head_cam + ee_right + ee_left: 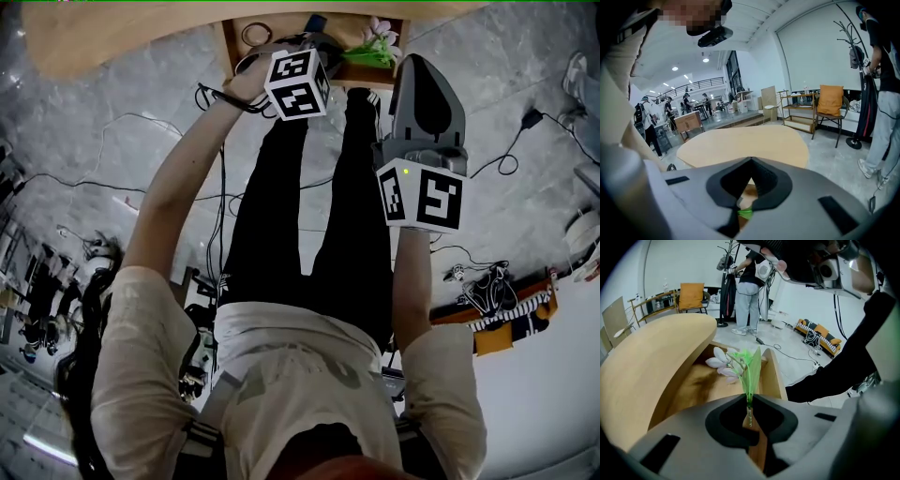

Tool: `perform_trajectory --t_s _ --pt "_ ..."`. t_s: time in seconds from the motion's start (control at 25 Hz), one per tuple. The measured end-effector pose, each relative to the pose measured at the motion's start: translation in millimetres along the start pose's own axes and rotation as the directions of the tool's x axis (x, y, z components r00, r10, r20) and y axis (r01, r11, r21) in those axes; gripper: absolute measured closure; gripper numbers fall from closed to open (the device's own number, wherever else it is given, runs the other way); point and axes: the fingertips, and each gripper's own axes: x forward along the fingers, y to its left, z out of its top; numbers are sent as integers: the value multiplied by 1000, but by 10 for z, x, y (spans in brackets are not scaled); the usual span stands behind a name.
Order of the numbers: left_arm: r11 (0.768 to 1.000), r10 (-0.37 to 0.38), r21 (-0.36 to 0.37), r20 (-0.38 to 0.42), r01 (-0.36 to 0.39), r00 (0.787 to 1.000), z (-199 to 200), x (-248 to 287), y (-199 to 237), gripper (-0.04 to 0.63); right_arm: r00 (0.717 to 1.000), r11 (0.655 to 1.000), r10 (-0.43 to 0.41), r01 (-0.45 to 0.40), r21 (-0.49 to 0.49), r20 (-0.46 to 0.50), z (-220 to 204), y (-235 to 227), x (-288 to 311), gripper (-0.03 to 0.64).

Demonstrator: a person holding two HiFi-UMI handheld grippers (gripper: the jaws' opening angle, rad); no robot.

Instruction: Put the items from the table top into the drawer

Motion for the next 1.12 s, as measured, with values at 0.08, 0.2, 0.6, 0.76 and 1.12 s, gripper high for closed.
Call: perform_trajectory --t_s 0.08,0.2,0.6,0.76,1.12 --pt "1000 -10 6 -4 10 1000 1 21 -25 546 1000 1000 -1 1 -3 1 4 2 -2 612" --pt "999 31 -30 13 -30 999 18 42 22 546 1000 1000 -4 4 -3 2 2 -3 6 612" --pt "995 85 -51 12 -85 996 53 51 44 462 1000 1000 0 0 1 13 38 -50 -19 612" --pt "990 113 -95 41 -108 993 85 -69 104 462 1000 1000 4 -4 -2 18 70 -31 -19 612" --pt "942 231 -279 139 -186 963 356 -595 301 462 998 999 29 -27 -35 51 355 33 -118 612"
